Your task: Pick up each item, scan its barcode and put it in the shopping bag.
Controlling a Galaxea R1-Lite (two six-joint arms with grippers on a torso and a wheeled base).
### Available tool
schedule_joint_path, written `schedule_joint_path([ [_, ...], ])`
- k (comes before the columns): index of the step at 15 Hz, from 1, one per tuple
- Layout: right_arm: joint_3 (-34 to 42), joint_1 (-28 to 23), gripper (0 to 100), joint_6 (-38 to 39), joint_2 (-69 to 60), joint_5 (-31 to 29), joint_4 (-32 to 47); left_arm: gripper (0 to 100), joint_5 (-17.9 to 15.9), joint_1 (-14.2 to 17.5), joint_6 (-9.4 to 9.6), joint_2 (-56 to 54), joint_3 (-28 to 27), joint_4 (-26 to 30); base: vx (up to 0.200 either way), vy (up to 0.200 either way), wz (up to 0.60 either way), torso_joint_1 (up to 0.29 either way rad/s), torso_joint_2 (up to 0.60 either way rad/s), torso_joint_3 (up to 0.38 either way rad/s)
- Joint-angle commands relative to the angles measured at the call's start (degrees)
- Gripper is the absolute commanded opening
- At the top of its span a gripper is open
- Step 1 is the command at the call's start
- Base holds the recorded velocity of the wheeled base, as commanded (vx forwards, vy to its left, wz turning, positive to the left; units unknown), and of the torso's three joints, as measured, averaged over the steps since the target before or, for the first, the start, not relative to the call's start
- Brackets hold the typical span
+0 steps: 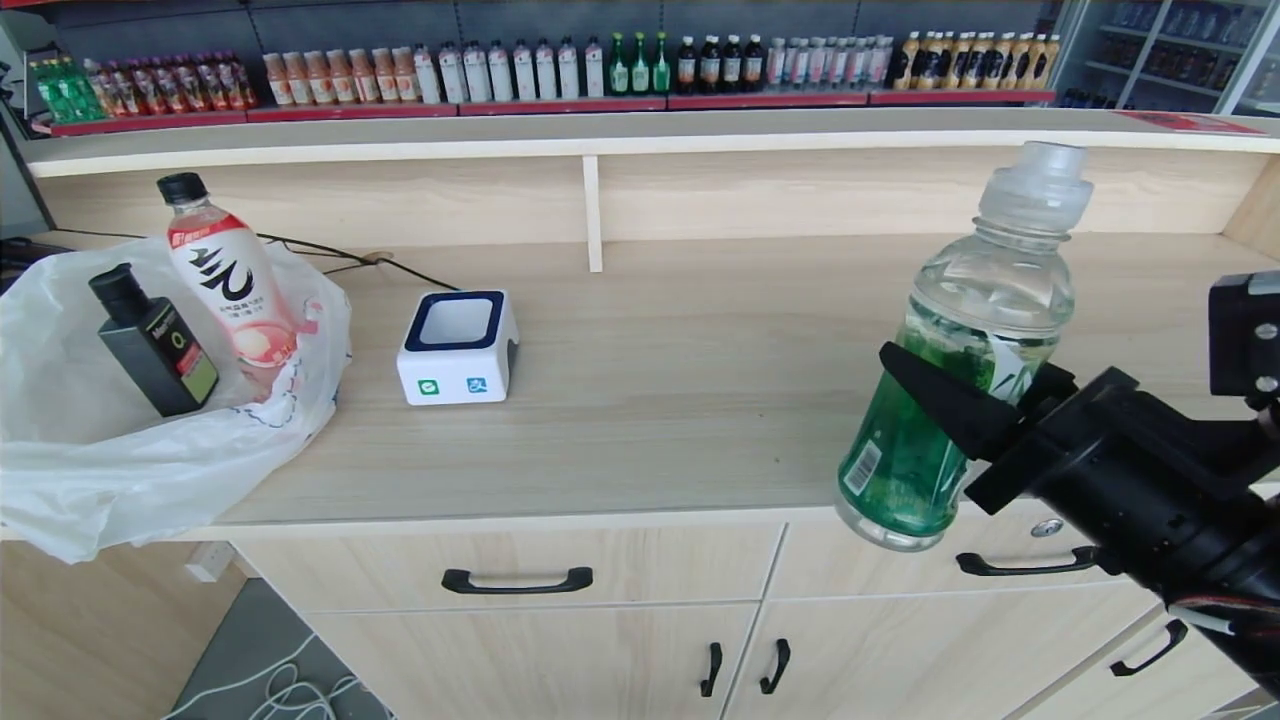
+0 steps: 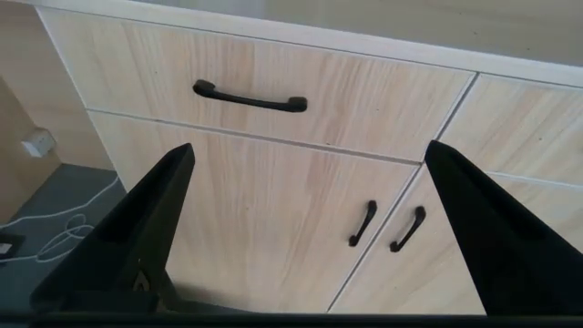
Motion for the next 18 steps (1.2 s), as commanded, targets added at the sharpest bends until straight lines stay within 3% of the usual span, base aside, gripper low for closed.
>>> schedule_joint_path([
  [1,-0.08,-2.54,0,0.60,0.05,0.06,-0.04,100,-0.01,-0.01,-0.06,-0.02,0.00,0.00,0.000,0.000,0.00,0.000,0.00,0.000],
  [11,-2.10,-7.99,0,0.78,-0.22,0.15,-1.88,100,-0.01,-0.01,0.02,-0.02,0.00,0.00,-0.020,0.000,0.00,0.000,0.00,0.001],
  [18,-2.28,-8.78,0,0.96,0.13,-0.02,-2.15,100,0.07,-0.01,-0.15,-0.02,0.00,0.00,0.000,0.200,0.00,0.004,0.00,0.003],
])
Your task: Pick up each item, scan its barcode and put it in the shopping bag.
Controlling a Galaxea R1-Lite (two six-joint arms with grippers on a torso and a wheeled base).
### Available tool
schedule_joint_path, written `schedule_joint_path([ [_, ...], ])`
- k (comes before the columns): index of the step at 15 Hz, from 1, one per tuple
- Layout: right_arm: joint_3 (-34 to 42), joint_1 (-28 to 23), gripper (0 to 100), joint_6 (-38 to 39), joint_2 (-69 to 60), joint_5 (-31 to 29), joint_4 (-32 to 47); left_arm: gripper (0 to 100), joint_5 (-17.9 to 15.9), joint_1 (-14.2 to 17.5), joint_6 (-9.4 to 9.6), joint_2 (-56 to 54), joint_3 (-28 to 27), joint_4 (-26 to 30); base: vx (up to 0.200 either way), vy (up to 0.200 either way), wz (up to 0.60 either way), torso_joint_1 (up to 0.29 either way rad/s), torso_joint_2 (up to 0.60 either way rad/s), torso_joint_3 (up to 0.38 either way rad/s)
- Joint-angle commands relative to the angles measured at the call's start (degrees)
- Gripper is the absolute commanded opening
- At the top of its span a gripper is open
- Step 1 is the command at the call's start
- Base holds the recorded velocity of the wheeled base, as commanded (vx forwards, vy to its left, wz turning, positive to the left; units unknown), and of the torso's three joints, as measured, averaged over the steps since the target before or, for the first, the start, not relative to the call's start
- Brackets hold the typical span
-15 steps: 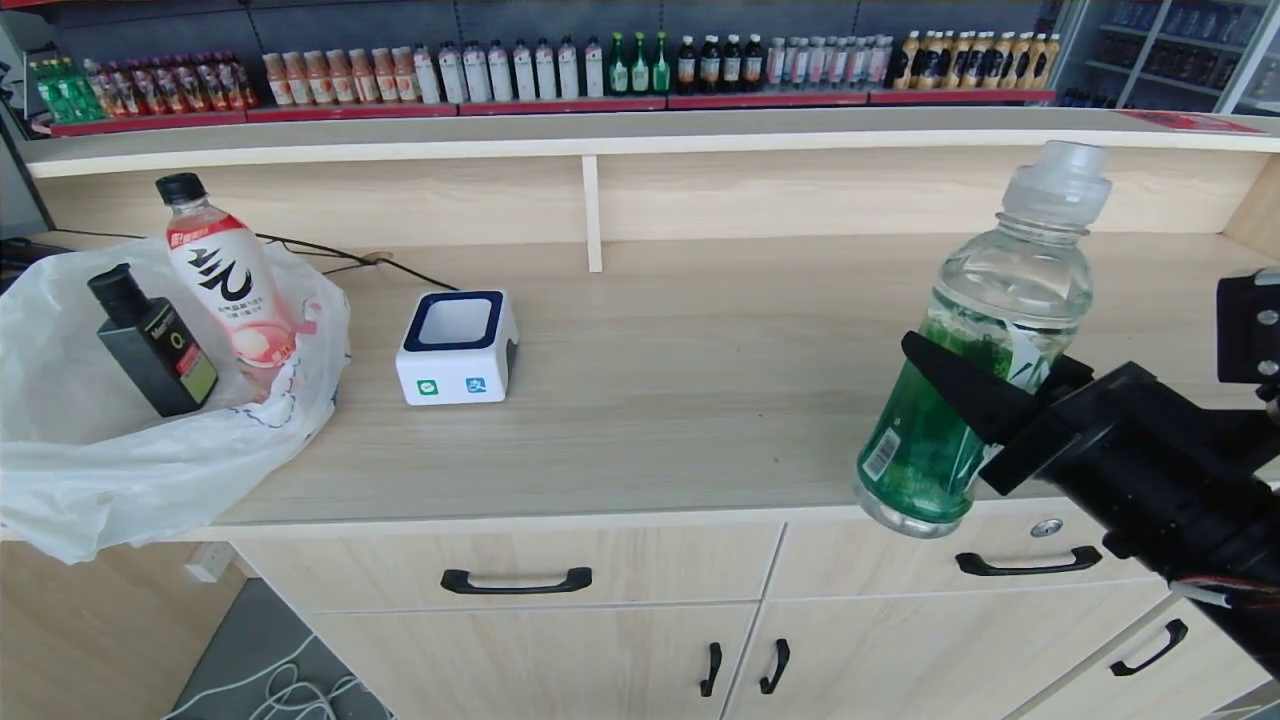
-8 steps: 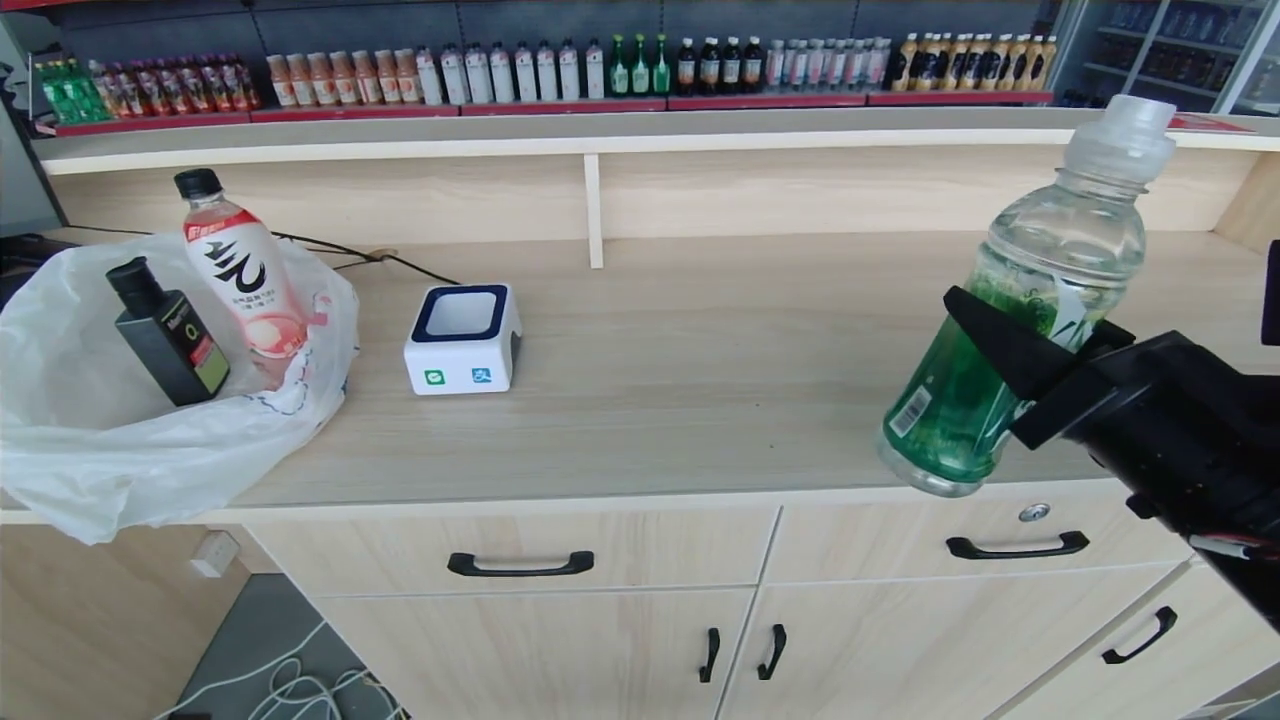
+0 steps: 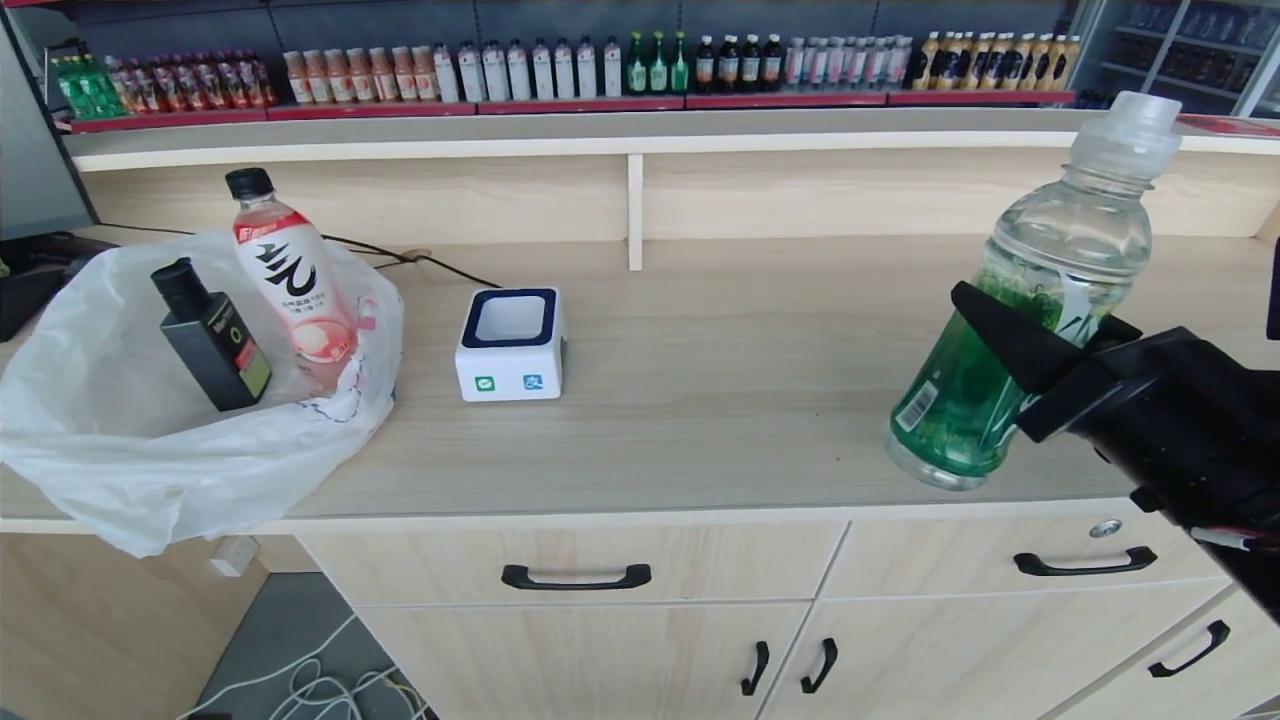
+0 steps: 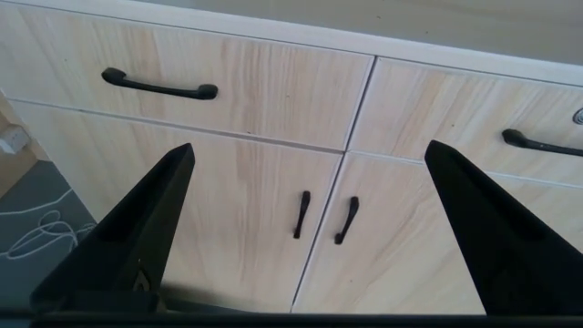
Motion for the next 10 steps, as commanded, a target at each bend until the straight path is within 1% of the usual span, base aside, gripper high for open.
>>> schedule_joint_path([
  [1,-0.09,-0.03,0,-0.12,0.33,-0.22,0.08,100,-0.06,0.02,0.02,-0.02,0.00,0.00,0.000,0.200,0.00,-0.012,-0.01,-0.002],
  [5,0.97,-1.43,0,-0.21,0.24,-0.31,0.34,100,0.02,0.02,-0.07,-0.02,0.00,0.00,0.000,0.200,0.00,0.002,0.00,0.001],
  [7,-2.20,-1.70,0,-0.65,0.86,-2.86,0.95,100,0.02,0.02,-0.07,-0.02,0.00,0.00,0.000,0.200,0.00,0.000,0.00,0.002],
  [9,-5.01,-1.70,0,-0.47,2.62,-3.65,0.87,100,0.02,0.02,-0.07,-0.02,0.00,0.09,0.000,0.200,0.00,0.000,0.00,0.002],
  [10,-5.01,-1.70,0,-0.91,2.71,-3.83,0.87,100,0.02,0.02,-0.07,-0.02,0.00,0.09,0.000,0.200,0.00,0.002,0.01,0.002],
])
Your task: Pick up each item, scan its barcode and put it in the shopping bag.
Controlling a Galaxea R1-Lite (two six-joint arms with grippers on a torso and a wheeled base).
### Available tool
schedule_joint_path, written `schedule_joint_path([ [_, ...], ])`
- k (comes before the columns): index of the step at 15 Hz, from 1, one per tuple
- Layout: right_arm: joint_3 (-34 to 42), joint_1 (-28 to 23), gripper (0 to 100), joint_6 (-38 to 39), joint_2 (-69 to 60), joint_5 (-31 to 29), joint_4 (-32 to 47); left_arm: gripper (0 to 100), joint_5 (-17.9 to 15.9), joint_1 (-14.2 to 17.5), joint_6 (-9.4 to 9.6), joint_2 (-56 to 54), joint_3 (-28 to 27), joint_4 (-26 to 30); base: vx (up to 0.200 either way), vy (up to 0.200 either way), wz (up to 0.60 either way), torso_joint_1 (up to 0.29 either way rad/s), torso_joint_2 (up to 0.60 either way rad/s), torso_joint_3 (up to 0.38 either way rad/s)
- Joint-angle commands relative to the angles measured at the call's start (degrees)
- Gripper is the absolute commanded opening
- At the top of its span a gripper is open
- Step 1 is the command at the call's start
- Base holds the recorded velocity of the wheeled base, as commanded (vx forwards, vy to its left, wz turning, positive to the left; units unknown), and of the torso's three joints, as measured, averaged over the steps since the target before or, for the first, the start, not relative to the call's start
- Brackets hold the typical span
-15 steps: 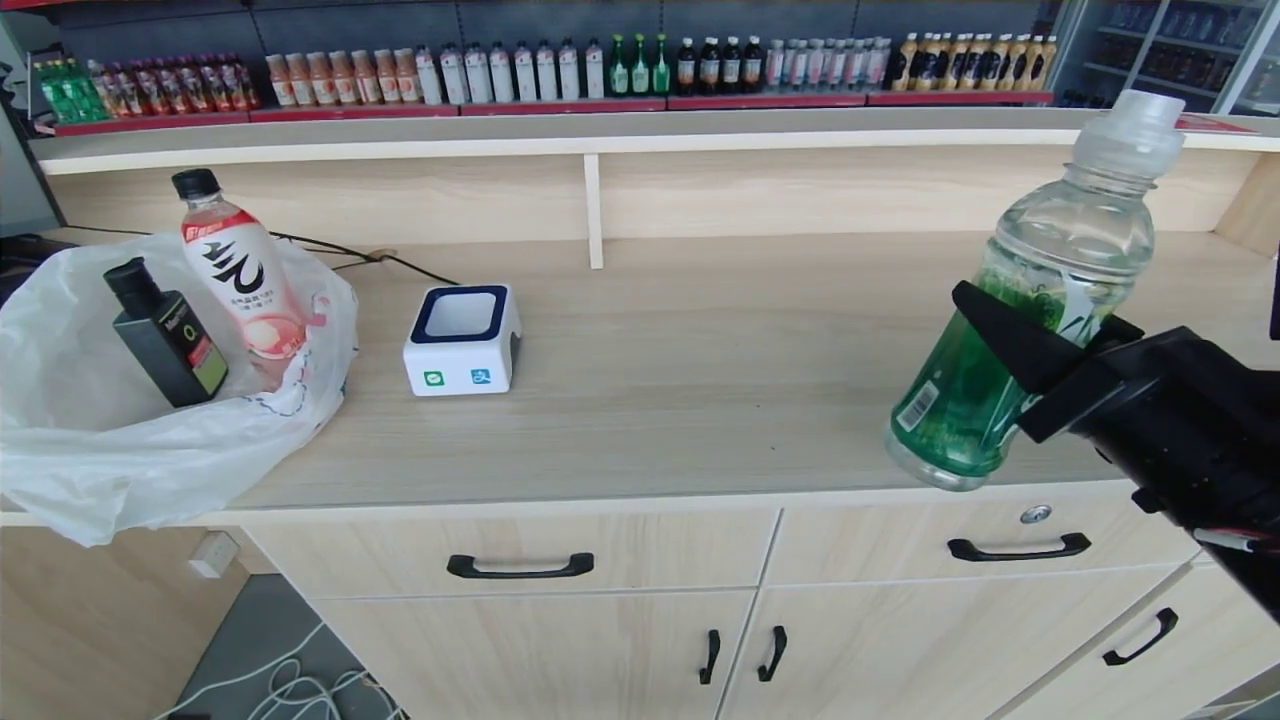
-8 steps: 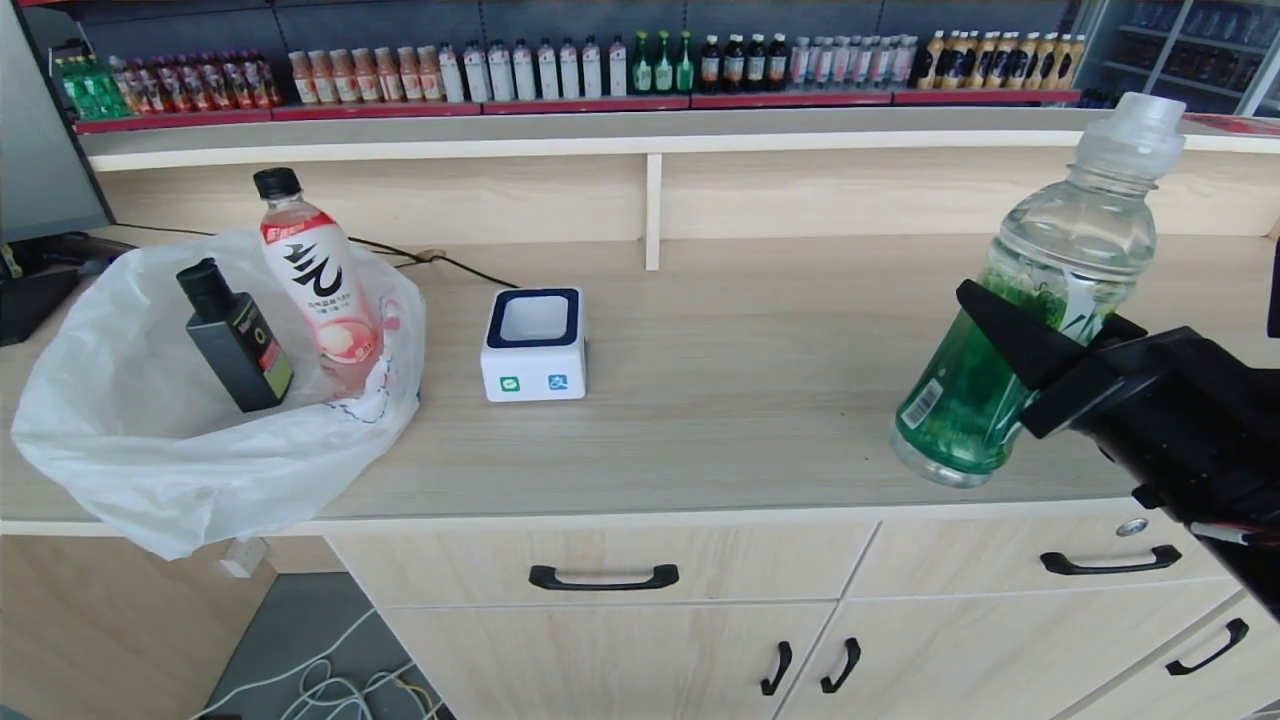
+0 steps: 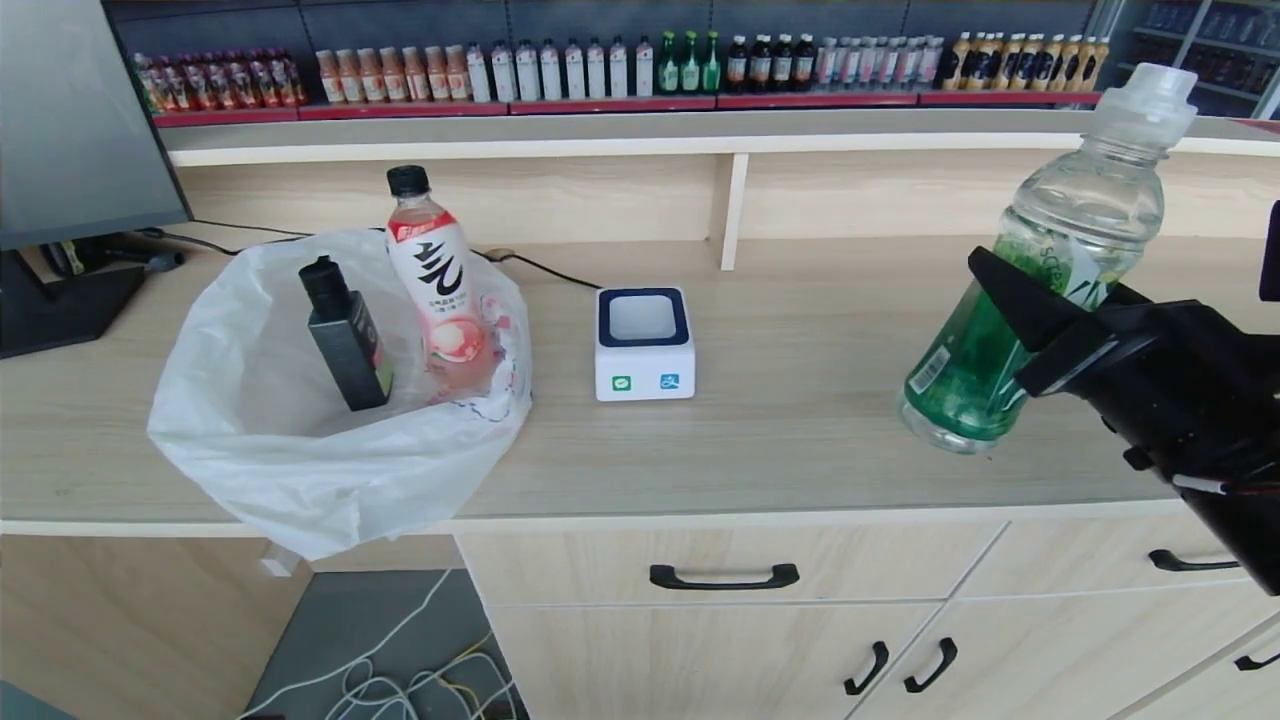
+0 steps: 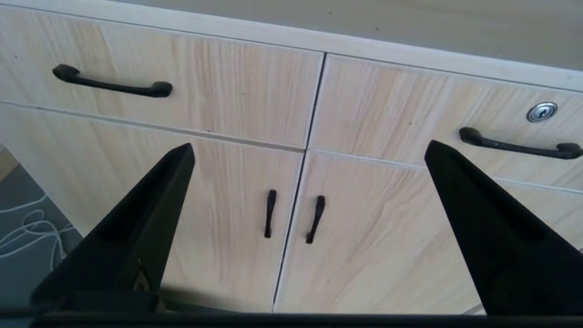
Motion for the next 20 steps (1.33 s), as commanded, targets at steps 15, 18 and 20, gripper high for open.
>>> schedule_joint_path([
  [15,-5.30,0.26,0,-10.93,3.95,5.30,0.28,100,-0.09,0.01,-0.02,-0.02,0.00,-0.07,0.000,0.093,0.00,0.003,0.00,0.001],
  [18,-11.01,0.35,0,-12.86,8.25,8.47,0.28,100,-0.09,0.01,-0.02,-0.02,0.00,-0.07,0.000,0.000,0.00,0.000,0.00,0.000],
  [20,-16.99,0.70,0,-13.65,12.91,8.99,0.28,100,0.00,0.01,-0.02,-0.02,0.00,-0.07,0.000,0.000,0.00,0.000,0.00,0.000],
])
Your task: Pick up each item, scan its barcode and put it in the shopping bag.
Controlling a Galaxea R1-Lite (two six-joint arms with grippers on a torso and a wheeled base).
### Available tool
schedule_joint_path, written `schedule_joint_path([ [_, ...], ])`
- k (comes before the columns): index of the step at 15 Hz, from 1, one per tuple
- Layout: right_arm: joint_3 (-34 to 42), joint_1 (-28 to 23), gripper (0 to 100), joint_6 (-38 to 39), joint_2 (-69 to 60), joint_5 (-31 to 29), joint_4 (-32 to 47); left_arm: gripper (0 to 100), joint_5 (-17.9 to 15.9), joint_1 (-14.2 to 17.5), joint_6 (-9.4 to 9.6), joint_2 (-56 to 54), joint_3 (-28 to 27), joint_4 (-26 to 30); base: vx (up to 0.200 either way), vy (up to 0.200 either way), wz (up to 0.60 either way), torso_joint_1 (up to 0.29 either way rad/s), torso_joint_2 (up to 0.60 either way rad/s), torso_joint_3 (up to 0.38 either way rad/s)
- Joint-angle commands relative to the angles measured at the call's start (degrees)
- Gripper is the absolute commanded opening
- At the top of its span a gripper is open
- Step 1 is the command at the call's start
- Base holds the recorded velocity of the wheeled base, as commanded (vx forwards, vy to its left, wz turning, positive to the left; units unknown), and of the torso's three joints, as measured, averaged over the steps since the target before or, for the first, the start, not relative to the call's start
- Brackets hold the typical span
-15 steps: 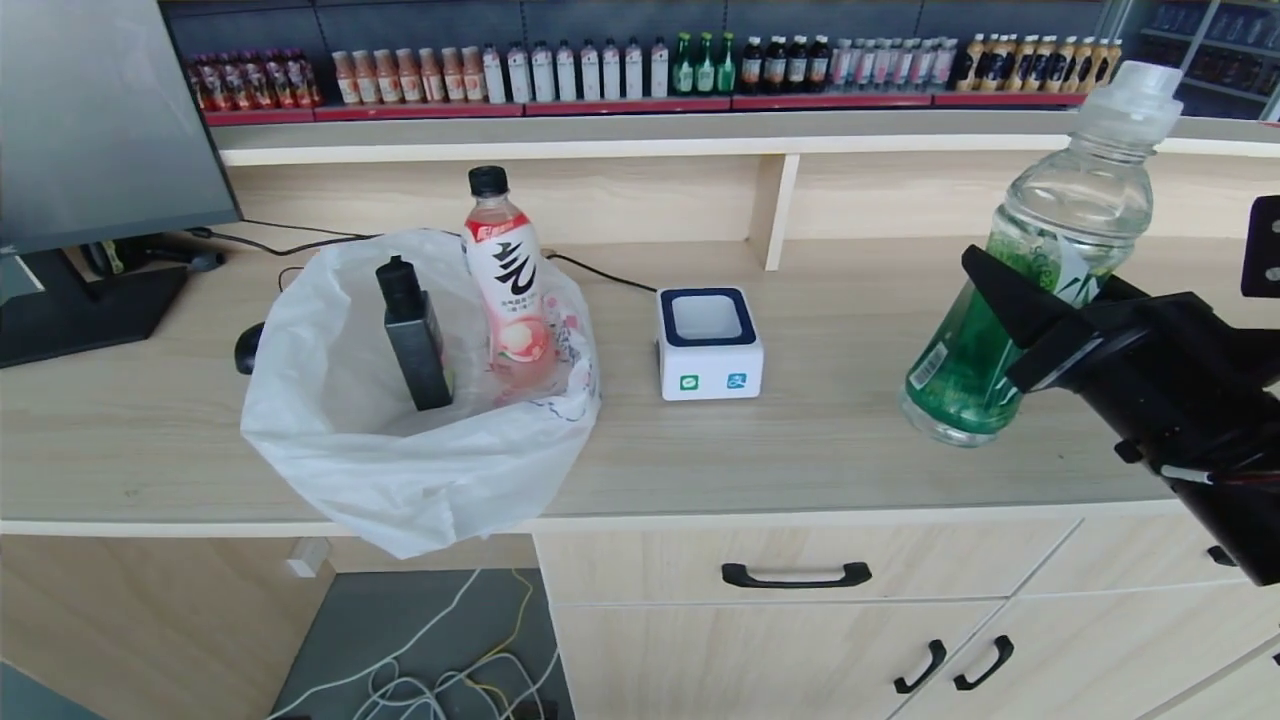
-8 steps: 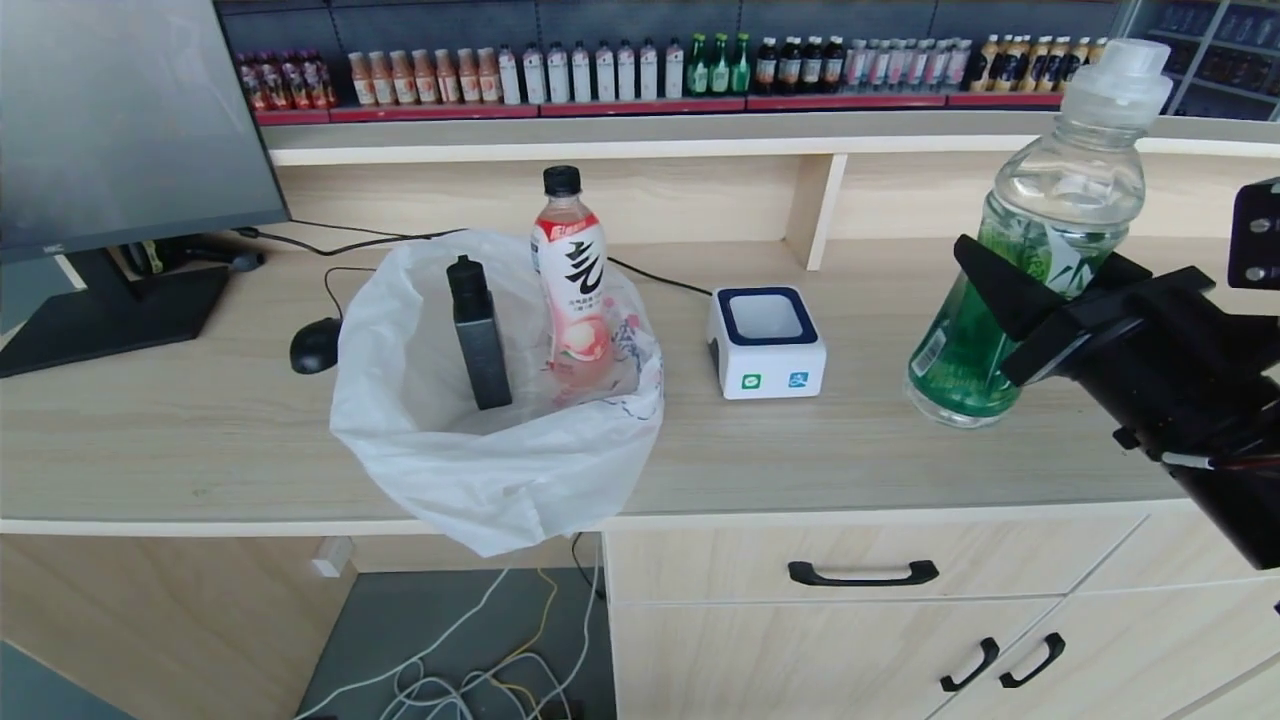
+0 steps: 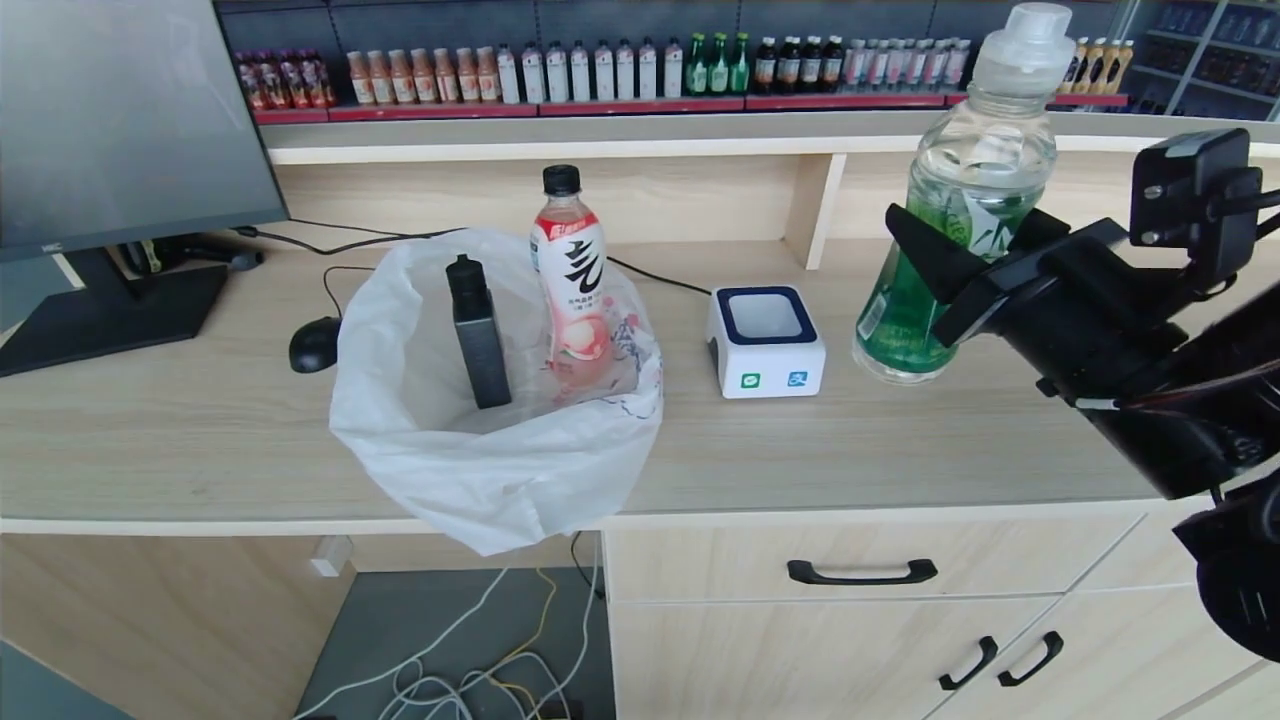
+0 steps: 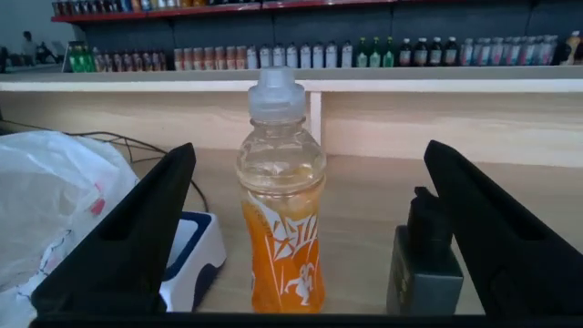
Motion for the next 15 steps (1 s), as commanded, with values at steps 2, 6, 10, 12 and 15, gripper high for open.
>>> schedule_joint_path([
  [2,-8.25,0.84,0,-1.51,7.50,2.13,0.03,100,-0.06,-0.01,-0.02,-0.02,0.00,0.00,0.000,0.000,0.00,0.000,0.00,0.000],
  [6,-12.91,0.84,0,-9.06,11.81,5.82,0.03,100,-0.06,-0.01,-0.02,-0.02,0.00,0.00,0.000,0.000,0.00,0.000,0.00,0.000],
  [10,-19.59,1.01,0,-17.06,16.29,12.50,-0.49,100,0.02,-0.01,-0.02,-0.02,0.00,0.00,0.000,0.000,0.00,0.000,0.00,0.000],
  [12,-22.84,1.10,0,-20.93,18.49,16.10,-0.41,100,0.02,-0.01,-0.02,-0.02,0.00,0.00,0.000,0.000,0.00,0.000,0.00,0.000],
  [15,-23.98,1.01,0,-26.11,19.81,20.50,0.30,100,0.02,-0.01,-0.02,-0.02,0.00,0.00,0.000,0.000,0.00,0.000,0.00,0.000],
])
